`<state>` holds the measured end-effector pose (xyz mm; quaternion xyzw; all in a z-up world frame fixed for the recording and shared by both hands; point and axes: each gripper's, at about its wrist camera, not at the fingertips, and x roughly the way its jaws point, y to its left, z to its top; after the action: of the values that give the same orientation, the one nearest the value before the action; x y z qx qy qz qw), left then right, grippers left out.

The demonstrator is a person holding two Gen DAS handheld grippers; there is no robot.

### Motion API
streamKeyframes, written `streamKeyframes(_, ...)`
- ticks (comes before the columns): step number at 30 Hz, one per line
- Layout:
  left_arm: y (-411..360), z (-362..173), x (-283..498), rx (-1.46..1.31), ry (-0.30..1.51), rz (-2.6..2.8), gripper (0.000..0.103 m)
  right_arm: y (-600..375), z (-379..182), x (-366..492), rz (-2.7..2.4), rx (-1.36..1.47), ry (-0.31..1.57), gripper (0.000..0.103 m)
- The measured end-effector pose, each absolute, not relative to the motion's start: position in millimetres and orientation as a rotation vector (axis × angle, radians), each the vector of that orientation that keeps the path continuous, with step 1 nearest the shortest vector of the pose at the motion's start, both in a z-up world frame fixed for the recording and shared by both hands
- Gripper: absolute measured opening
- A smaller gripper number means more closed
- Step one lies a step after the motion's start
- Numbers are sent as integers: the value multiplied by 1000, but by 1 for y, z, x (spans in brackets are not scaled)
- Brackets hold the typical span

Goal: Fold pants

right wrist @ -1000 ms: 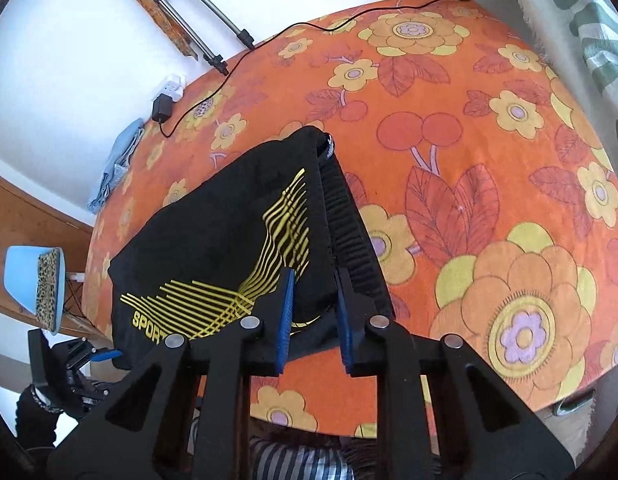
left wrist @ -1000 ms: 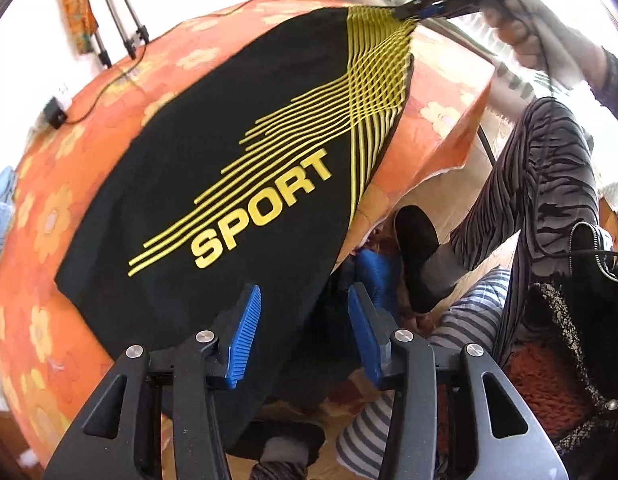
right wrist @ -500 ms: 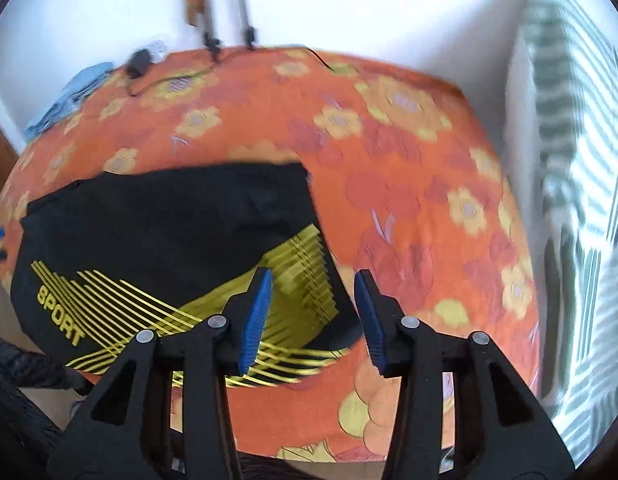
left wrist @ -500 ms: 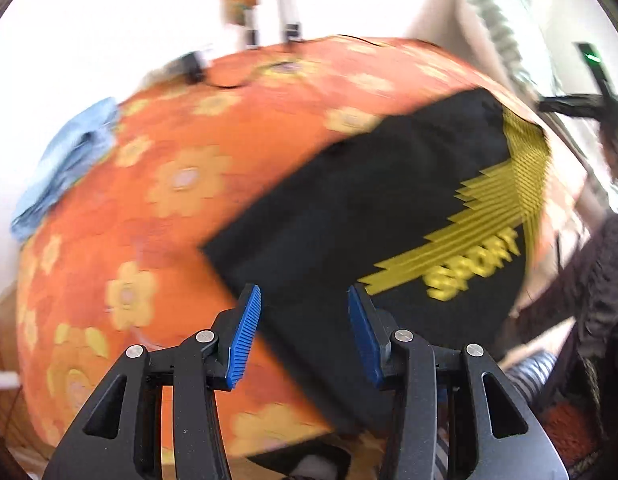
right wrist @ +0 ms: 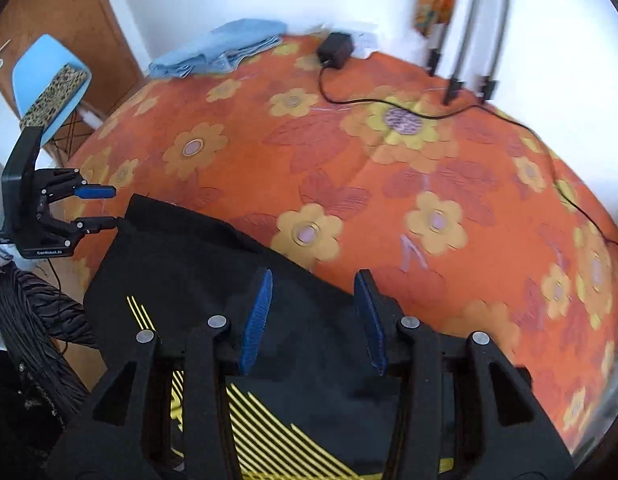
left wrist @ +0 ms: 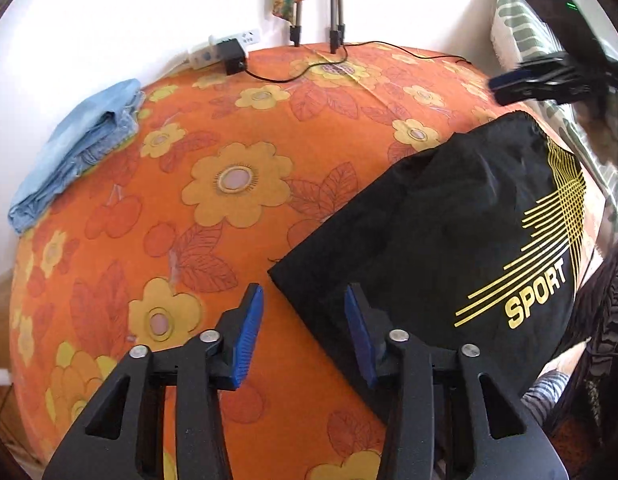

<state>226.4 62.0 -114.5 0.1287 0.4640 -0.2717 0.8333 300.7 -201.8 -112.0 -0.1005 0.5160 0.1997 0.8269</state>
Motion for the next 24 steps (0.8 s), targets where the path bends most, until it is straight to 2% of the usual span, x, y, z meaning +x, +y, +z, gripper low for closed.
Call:
streamKeyframes(3,59,-119,224,280,984,-613,31,-187,-132,316,462,-210,1134,45)
streamKeyframes(10,53,-129,222,284,1008,-658,31,-171,-161,343,457,-113,1236,45)
streamKeyframes(18,50,-137,227,277,1014,-649,30,-169,-186,353,399,-124,1340,45)
streamKeyframes(19,49,-137,226,287,1009,-650,26,-171,-187,350,395,-123,1343,41)
streamKeyframes(20,49,-136,224,295,1004,-653,14,-170,-187,345,399,-131,1337,31)
streamKeyframes(21,48,-136,223,303,999,-654,10,-169,-187,339,415,-143,1336,15)
streamKeyframes(24,48,-134,218,321,983,-656,5,-165,-184,320,427,-210,1312,12)
